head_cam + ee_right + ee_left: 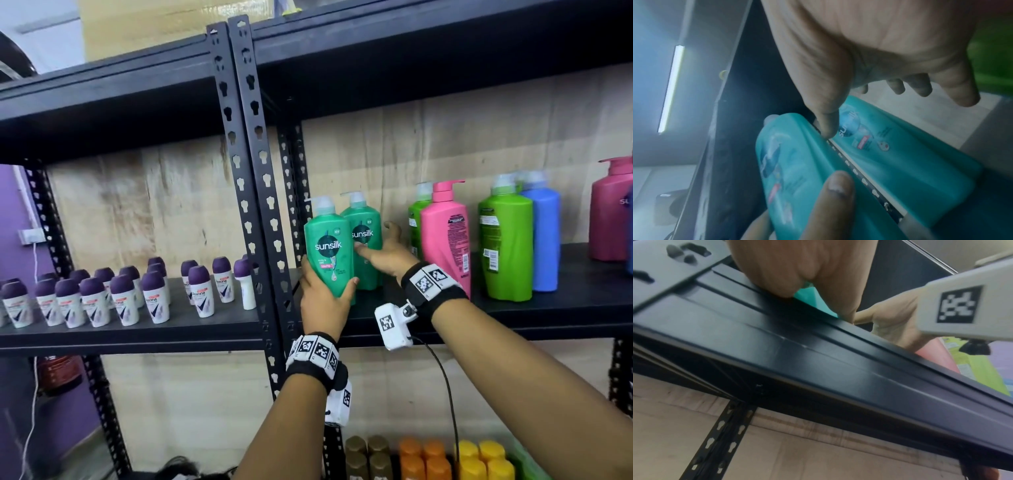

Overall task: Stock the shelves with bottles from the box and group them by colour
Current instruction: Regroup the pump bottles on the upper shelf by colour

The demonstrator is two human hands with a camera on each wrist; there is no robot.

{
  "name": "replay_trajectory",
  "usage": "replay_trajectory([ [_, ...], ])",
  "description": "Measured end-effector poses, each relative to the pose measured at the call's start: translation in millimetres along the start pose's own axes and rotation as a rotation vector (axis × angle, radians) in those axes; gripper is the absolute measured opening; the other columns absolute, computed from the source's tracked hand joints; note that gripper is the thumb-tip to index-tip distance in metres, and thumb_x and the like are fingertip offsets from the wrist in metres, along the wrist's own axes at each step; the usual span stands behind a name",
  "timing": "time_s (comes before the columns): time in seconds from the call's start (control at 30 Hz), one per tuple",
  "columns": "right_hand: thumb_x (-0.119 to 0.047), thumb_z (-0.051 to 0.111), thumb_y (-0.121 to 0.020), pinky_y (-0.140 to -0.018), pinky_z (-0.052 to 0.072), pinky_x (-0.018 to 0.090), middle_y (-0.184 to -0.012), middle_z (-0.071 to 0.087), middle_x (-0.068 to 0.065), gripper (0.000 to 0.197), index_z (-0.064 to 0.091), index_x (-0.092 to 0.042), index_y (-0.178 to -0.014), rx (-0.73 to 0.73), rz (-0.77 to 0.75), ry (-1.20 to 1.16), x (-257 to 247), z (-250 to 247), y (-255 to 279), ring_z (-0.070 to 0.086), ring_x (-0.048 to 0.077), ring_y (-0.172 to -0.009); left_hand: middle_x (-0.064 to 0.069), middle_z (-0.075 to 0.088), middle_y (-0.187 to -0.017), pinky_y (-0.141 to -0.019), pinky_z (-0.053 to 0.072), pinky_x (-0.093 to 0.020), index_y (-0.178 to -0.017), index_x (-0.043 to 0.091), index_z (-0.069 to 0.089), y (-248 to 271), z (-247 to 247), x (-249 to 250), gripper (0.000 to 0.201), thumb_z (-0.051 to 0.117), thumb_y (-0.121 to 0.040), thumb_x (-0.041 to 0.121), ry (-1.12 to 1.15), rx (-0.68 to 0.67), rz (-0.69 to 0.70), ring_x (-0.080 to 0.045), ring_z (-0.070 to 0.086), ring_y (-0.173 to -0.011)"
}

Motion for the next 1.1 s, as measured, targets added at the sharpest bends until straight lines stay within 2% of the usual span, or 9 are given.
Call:
replay_trajectory([
  [0.1, -0.057, 0.067, -0.088, -0.115, 0.038, 0.044, -0.153, 0.038, 0.011, 0.085, 0.023, -0.024, -0.152, 0.028, -0.077, -0.083, -0.2, -3.3, 21.2, 0.043, 0.029, -0.138, -0.013, 0.048, -0.14, -0.093, 0.052, -0.046, -0.158, 0.016, 0.014, 1.1, 1.5, 0.9, 0.107, 0.077, -0.079, 0.053, -0.019, -0.016, 0.023, -0.038, 0.058, -0.119],
  [0.23, -0.054, 0.065, -0.092, -0.116, 0.034, 0.034, -0.151, 0.041, 0.006, 0.068, 0.038, -0.024, -0.146, -0.088, -0.192, -0.129, -2.8, 9.1, 44.1, 0.043, 0.018, -0.136, -0.007, 0.051, -0.144, -0.093, 0.052, -0.044, -0.158, 0.02, 0.013, 3.2, 5.2, 1.5, 0.105, 0.074, -0.08, 0.056, -0.063, -0.053, 0.03, -0.035, 0.059, -0.121],
  [0.3, -0.055, 0.065, -0.092, -0.115, 0.028, 0.028, -0.155, 0.034, 0.007, 0.07, 0.036, -0.025, -0.148, -0.122, -0.213, -0.061, 3.0, 12.9, 50.7, 0.038, 0.019, -0.14, -0.007, 0.057, -0.138, -0.09, 0.051, -0.043, -0.155, 0.022, 0.018, 5.1, 11.2, 1.7, 0.1, 0.07, -0.08, 0.061, -0.129, -0.097, 0.032, -0.036, 0.062, -0.116],
  [0.4, -0.058, 0.06, -0.093, -0.12, 0.027, 0.033, -0.161, 0.026, 0.01, 0.08, 0.024, -0.025, -0.156, -0.164, -0.199, 0.071, 19.7, 20.2, 57.3, 0.034, 0.024, -0.146, -0.005, 0.067, -0.123, -0.082, 0.049, -0.04, -0.141, 0.022, 0.033, 7.7, 22.8, 1.9, 0.081, 0.059, -0.082, 0.07, -0.251, -0.17, 0.064, -0.035, 0.067, -0.107],
  [0.53, -0.057, 0.057, -0.095, -0.119, 0.033, 0.036, -0.159, 0.037, 0.004, 0.074, 0.026, -0.028, -0.157, -0.151, -0.215, 0.068, 23.5, 16.8, 59.7, 0.042, 0.02, -0.142, -0.003, 0.072, -0.107, -0.071, 0.04, -0.034, -0.124, 0.02, 0.042, 11.9, 28.3, 4.5, 0.07, 0.051, -0.082, 0.075, -0.354, -0.183, 0.13, -0.033, 0.069, -0.097],
  [0.7, -0.046, 0.055, -0.099, -0.114, 0.039, 0.033, -0.152, 0.049, 0.0, 0.065, 0.029, -0.031, -0.157, -0.176, -0.19, -0.005, 24.1, 15.0, 61.2, 0.052, 0.018, -0.133, -0.005, 0.071, -0.107, -0.08, 0.048, -0.038, -0.135, 0.018, 0.037, 13.6, 34.2, 2.7, 0.067, 0.05, -0.087, 0.064, -0.426, -0.203, 0.177, -0.031, 0.068, -0.1],
  [0.8, -0.042, 0.052, -0.099, -0.107, 0.041, 0.029, -0.15, 0.052, 0.001, 0.066, 0.023, -0.032, -0.158, -0.161, -0.161, 0.03, 26.6, 15.2, 60.7, 0.055, 0.021, -0.13, -0.007, 0.07, -0.112, -0.084, 0.048, -0.039, -0.144, 0.018, 0.034, 13.4, 37.3, 3.1, 0.069, 0.046, -0.09, 0.06, -0.466, -0.228, 0.197, -0.03, 0.066, -0.105],
  [0.9, -0.04, 0.048, -0.101, -0.105, 0.044, 0.031, -0.148, 0.054, 0.003, 0.065, 0.019, -0.033, -0.159, -0.153, -0.156, 0.083, 28.6, 14.8, 59.4, 0.057, 0.025, -0.128, -0.008, 0.068, -0.115, -0.087, 0.047, -0.039, -0.147, 0.018, 0.034, 13.9, 41.2, 2.4, 0.07, 0.041, -0.093, 0.061, -0.513, -0.266, 0.197, -0.031, 0.064, -0.11],
  [1.1, -0.037, 0.041, -0.106, -0.106, 0.046, 0.041, -0.146, 0.055, 0.012, 0.059, 0.019, -0.022, -0.158, -0.128, -0.169, 0.167, 30.6, 15.3, 57.7, 0.057, 0.032, -0.126, -0.012, 0.067, -0.117, -0.09, 0.046, -0.04, -0.144, 0.021, 0.039, 9.3, 45.4, -1.6, 0.061, 0.04, -0.096, 0.059, -0.536, -0.317, 0.157, -0.033, 0.062, -0.114],
])
Point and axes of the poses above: each hand's wrist, its own y-axis away from the middle knuckle, its own z-axis out of the palm, x = y × z, the point moved 9 cm from there along -y, towards the middle knuckle
